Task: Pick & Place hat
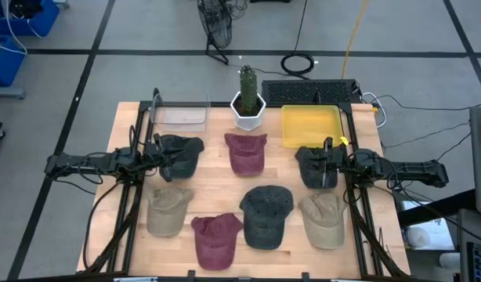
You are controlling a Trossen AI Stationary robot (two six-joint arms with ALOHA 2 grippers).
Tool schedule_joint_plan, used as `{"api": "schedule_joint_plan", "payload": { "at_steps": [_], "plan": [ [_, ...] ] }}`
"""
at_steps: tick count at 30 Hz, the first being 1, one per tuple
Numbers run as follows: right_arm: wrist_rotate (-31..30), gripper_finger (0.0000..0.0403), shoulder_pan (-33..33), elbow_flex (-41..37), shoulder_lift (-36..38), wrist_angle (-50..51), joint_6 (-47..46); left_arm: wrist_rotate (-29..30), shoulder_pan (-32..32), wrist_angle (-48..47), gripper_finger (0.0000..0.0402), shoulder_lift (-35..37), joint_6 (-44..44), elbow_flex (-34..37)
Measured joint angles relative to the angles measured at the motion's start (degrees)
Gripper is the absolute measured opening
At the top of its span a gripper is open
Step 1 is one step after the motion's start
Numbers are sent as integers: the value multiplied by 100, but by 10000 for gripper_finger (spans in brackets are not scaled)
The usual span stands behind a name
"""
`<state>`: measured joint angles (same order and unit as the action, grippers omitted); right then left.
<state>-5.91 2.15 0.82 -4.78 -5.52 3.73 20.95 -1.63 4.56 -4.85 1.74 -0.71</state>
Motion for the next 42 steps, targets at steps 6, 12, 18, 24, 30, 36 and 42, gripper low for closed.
{"api": "schedule_joint_plan", "payload": {
  "at_steps": [6,12,18,24,30,36,42],
  "plan": [
    [-1,0,0,-2,-2,0,0,0,0,0,47,-2,0,0],
    [-2,0,0,-1,-1,-1,0,-1,-1,0,47,-2,0,0],
    [0,0,0,0,-2,0,0,0,0,0,47,-2,1,-1],
    [0,0,0,0,-2,-2,0,0,0,0,47,0,0,-1],
    [0,0,0,-1,0,-1,2,0,0,0,47,-2,1,-1],
    [-2,0,0,0,-2,-26,706,-2,0,0,47,-1,0,0],
    [-2,0,0,-2,-2,-26,752,11,0,0,47,-2,-625,0]
  ]
}}
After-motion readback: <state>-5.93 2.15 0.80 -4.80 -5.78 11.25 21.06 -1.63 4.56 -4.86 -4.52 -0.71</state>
